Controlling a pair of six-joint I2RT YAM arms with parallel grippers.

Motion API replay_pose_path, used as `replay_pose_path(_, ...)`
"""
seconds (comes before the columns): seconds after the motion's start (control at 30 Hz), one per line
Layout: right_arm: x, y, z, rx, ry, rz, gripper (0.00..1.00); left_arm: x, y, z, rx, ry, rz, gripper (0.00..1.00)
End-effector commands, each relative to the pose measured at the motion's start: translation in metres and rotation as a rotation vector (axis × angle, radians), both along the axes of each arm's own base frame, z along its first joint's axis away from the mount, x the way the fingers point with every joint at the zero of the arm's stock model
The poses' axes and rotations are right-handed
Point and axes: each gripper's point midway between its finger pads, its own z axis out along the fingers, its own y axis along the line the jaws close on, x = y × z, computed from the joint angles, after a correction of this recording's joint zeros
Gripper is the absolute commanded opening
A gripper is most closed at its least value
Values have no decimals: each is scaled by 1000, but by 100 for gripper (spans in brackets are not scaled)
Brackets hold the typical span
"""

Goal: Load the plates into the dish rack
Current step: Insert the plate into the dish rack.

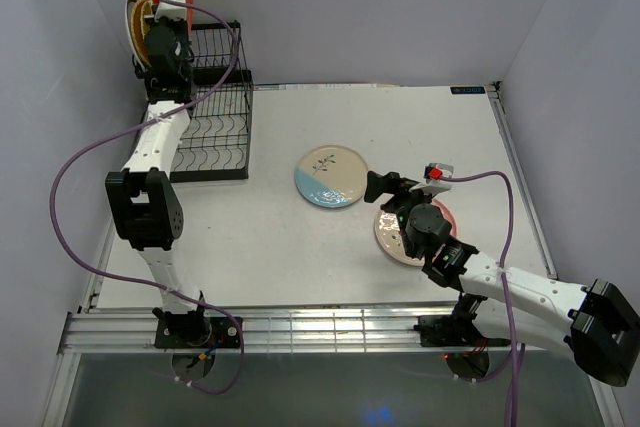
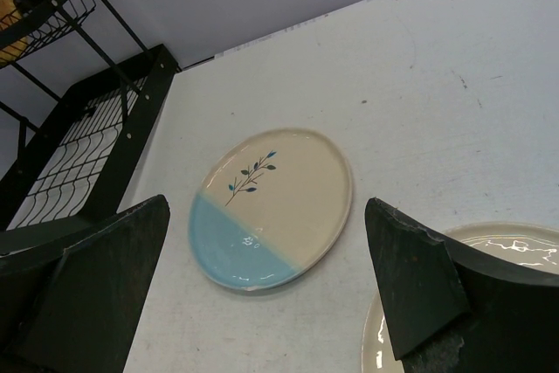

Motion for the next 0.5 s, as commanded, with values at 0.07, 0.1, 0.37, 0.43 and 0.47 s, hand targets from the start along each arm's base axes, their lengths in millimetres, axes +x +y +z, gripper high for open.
replay_pose_path(0.07,1,-2,19,54,-45,-14,98,-40,33,119,4,-352,37,0)
replay_pose_path(0.1,1,-1,20,52,-46,-11,98,-39,35,118,2,-350,37,0)
replay_pose_path(0.37,2,1,19,49,-43,-5,98,-23,50,87,-19,-299,4,0)
replay_pose_path(0.43,2,2,19,48,-43,-3,98,-21,50,83,-26,-292,-9,0)
replay_pose_path(0.47,2,2,19,48,-43,-3,98,-20,51,80,-30,-287,-15,0)
